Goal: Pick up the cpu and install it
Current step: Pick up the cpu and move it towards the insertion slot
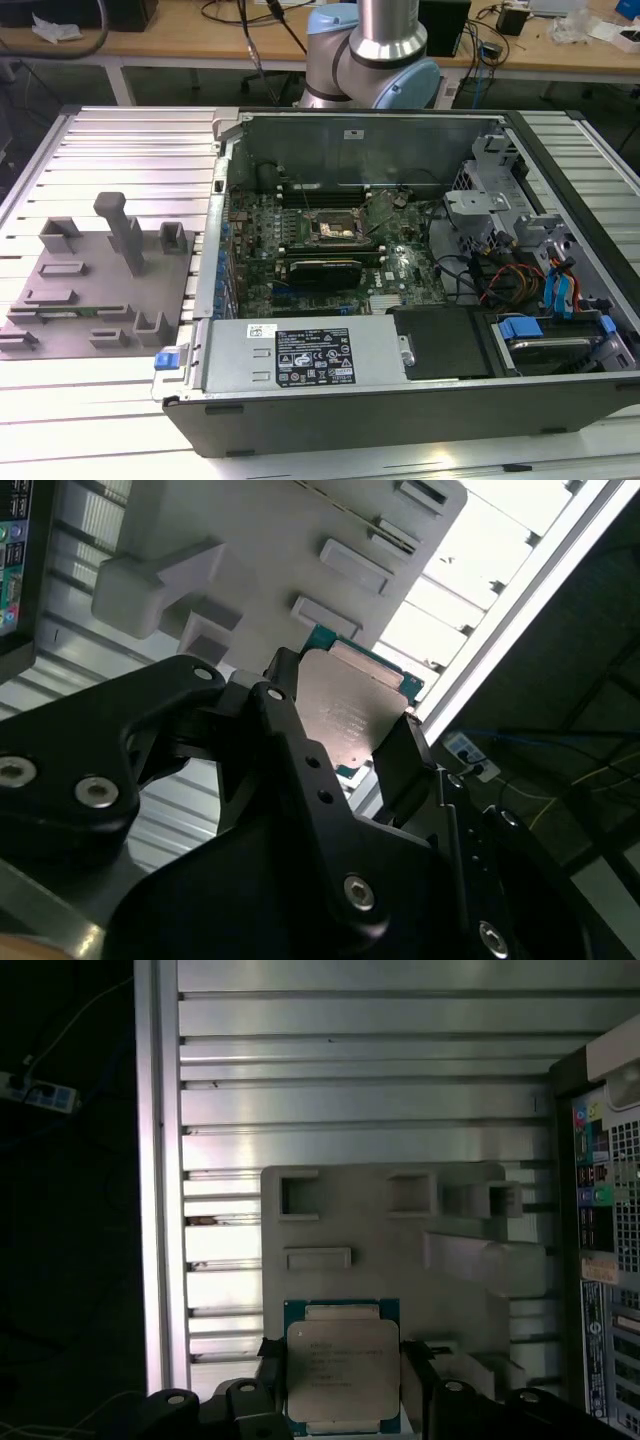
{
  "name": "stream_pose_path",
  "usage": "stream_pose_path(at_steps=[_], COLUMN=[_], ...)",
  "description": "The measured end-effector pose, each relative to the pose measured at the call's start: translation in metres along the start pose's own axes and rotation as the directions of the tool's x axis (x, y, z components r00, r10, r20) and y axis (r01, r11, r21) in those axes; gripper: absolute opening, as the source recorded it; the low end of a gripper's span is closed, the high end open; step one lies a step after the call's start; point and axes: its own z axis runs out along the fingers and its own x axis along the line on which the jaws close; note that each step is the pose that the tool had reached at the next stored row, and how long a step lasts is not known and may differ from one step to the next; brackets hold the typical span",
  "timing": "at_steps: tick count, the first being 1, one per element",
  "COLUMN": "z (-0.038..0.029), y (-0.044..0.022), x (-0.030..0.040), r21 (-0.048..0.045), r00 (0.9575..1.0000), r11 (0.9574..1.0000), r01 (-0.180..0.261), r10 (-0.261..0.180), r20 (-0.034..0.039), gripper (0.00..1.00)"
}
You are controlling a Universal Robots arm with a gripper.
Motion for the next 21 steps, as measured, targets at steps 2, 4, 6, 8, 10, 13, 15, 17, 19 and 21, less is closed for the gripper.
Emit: stream_pose_path(at_steps=[2,4,6,8,10,13,15,17,19,21], z=[-0.0058,-0.0118,-0.0187,-0.0237,-0.029,-0.036,-0.0412,-0.0488,-0.0537,-0.0623], y=[0.0002,0.0005,0.0007,0.0008,0.001,0.0012,0.0013,0.0015,0.0016,0.0018], x=[-0.0003,-0.0006,-0.0009,-0.0012,-0.0014,-0.0018,-0.002,-0.0024,-0.0027,-0.0031], r21=[-0.0001,-0.0001,-0.0001,-0.0002,-0.0002,-0.0003,-0.0003,-0.0004,-0.0003,-0.0004], r00=[1.0,1.0,1.0,1.0,1.0,1.0,1.0,1.0,1.0,1.0], r11=[1.0,1.0,1.0,1.0,1.0,1.0,1.0,1.0,1.0,1.0], r01=[0.0,0.0,0.0,0.001,0.001,0.001,0.001,0.001,0.001,0.001], r10=[0.0,0.0,0.0,-0.001,-0.001,-0.001,-0.001,-0.001,-0.001,-0.001], r20=[0.0009,0.0018,0.0031,0.0041,0.005,0.006,0.0065,0.0072,0.0075,0.008], gripper=[0.55,0.55,0.55,0.55,0.55,0.55,0.55,0.55,0.55,0.55])
